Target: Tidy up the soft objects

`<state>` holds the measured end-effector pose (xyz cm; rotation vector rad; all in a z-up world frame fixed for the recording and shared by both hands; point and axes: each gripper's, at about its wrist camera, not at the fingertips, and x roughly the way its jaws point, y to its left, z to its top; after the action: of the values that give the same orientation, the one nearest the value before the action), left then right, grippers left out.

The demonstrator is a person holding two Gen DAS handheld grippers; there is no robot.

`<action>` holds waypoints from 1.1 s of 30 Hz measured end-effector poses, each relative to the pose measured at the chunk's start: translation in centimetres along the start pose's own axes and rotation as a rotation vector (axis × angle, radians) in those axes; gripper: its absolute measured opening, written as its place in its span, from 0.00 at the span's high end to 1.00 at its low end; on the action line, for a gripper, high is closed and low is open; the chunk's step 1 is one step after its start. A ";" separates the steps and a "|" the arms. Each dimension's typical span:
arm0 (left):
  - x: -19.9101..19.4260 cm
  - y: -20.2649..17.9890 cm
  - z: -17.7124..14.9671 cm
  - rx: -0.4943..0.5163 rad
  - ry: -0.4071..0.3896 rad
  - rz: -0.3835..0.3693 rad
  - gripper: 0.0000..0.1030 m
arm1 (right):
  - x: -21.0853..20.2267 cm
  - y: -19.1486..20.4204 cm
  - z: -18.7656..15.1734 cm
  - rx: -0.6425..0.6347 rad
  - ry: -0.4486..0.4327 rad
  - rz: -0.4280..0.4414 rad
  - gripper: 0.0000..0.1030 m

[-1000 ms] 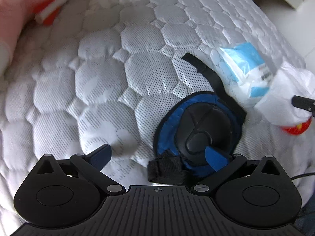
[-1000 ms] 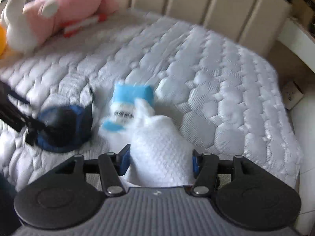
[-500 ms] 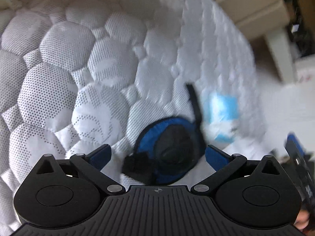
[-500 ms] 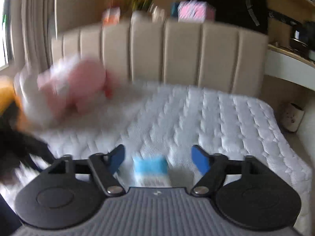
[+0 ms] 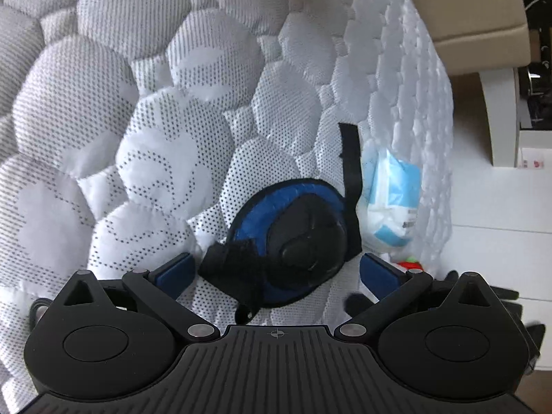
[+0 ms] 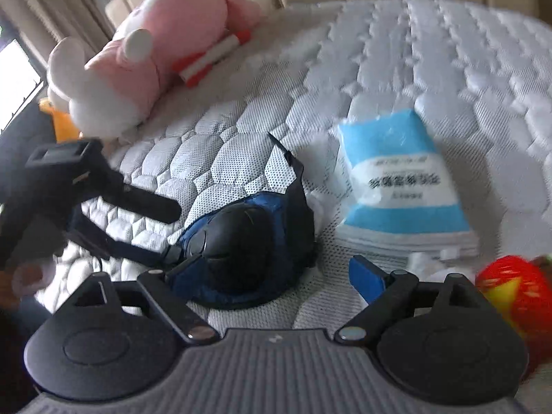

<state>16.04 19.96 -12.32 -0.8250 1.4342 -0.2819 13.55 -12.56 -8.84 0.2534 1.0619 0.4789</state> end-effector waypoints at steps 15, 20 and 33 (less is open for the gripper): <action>3.6 -0.8 1.5 -0.013 0.168 -0.218 0.00 | -4.7 2.6 0.9 -0.065 -0.187 0.153 0.16; 1.3 -0.1 1.8 -0.079 0.098 -0.313 0.00 | -4.1 4.5 1.2 -0.113 -0.178 0.147 0.15; -4.7 -0.9 2.6 0.078 -0.304 -0.108 0.00 | -4.7 1.5 4.6 -0.085 -0.218 0.040 0.10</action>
<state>17.97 23.14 -8.31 -0.8440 1.0911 -0.2795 15.39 -13.45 -2.37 0.2460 0.8239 0.5188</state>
